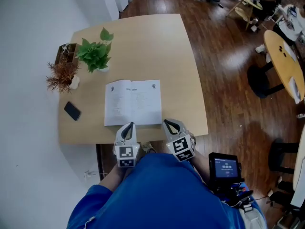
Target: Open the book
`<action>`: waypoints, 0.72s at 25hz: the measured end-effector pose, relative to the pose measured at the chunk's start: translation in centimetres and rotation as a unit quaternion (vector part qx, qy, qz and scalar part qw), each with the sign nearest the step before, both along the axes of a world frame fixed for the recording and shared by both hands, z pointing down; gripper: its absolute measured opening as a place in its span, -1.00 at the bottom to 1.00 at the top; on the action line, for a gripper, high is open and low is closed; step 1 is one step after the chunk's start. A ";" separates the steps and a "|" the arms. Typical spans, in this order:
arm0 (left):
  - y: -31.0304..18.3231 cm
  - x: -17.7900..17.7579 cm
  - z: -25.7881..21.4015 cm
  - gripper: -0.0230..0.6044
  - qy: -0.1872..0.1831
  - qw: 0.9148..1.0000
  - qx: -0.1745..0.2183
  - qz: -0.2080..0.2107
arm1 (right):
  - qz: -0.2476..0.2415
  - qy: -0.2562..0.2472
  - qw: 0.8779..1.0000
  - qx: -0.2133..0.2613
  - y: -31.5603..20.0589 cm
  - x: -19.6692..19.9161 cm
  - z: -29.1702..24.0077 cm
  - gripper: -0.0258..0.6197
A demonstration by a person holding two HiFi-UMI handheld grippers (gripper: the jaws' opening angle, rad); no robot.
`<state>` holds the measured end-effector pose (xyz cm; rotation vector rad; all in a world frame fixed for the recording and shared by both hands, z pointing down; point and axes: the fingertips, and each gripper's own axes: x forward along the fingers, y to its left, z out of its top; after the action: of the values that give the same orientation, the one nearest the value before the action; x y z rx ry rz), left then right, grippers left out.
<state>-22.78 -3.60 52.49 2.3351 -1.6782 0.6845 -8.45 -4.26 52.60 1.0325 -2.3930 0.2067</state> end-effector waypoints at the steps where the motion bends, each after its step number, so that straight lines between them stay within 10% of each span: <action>1: 0.6 1.0 -0.4 -0.90 0.001 1.000 0.005 0.001 | -0.003 -0.005 1.000 0.006 0.6 0.5 -0.6 -0.91; 18: 11.0 11.2 -5.9 -0.90 0.035 0.997 0.064 -0.039 | -0.046 -0.084 0.992 0.077 9.7 7.8 -8.5 -0.91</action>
<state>-11.59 7.41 46.57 2.3339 -1.8219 0.4884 -0.69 5.42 44.05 1.0048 -2.6372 0.0783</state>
